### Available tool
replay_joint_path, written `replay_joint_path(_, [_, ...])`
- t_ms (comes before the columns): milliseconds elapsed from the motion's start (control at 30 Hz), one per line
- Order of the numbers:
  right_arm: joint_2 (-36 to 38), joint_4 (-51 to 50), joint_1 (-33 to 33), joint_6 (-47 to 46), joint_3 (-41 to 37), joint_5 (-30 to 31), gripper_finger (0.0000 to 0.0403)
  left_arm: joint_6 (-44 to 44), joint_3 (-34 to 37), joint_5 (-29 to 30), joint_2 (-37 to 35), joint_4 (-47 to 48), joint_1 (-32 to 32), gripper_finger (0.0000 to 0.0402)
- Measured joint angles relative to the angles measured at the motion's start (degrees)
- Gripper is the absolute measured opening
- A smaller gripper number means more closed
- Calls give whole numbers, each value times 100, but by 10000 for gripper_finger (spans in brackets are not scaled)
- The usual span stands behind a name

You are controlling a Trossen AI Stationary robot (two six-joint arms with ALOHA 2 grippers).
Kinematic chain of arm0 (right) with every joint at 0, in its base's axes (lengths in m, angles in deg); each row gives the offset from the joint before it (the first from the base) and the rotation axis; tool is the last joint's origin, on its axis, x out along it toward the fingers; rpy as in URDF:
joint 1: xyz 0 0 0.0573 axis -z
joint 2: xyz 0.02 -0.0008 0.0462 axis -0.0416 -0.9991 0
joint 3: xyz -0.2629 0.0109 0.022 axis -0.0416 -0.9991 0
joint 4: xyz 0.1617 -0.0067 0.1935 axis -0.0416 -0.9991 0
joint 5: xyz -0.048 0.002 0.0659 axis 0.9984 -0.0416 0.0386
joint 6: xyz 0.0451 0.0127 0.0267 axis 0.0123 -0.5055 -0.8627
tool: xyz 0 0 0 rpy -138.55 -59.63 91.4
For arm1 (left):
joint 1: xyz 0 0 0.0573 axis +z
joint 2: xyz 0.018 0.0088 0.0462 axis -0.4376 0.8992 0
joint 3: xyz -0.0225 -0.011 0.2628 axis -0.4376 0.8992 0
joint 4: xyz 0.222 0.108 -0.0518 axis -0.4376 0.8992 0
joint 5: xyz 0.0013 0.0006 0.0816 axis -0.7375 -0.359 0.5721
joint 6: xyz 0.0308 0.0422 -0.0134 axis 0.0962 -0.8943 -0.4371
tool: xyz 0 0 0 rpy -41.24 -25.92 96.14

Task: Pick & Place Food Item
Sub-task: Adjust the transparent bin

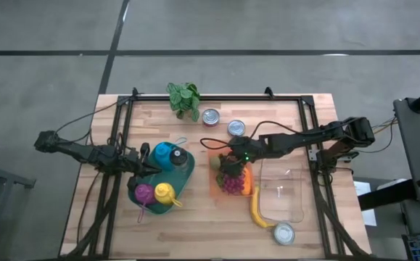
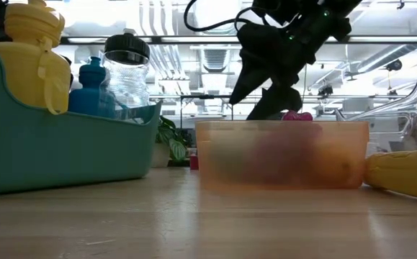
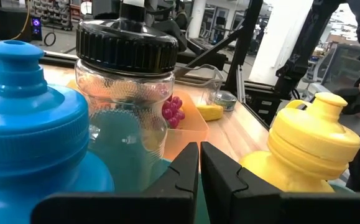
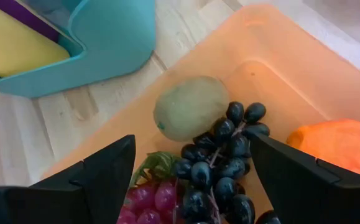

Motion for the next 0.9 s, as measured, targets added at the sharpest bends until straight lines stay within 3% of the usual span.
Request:
replay_joint_path(333, [80,-7,0,51,127,8,315,2,-2,0,0,0,-2,22])
replay_joint_path(533, [363,-301,-2,204,358,343,315,0,-1,1,-3,0,0,22])
replay_joint_path(733, [608,-1507,-271,262,1026,1039,315,0,-2,0,-3,0,-2,22])
replay_joint_path(900, [640,-2710,-614,-429,1745,1333,315,0,0,0,-2,0,0,22])
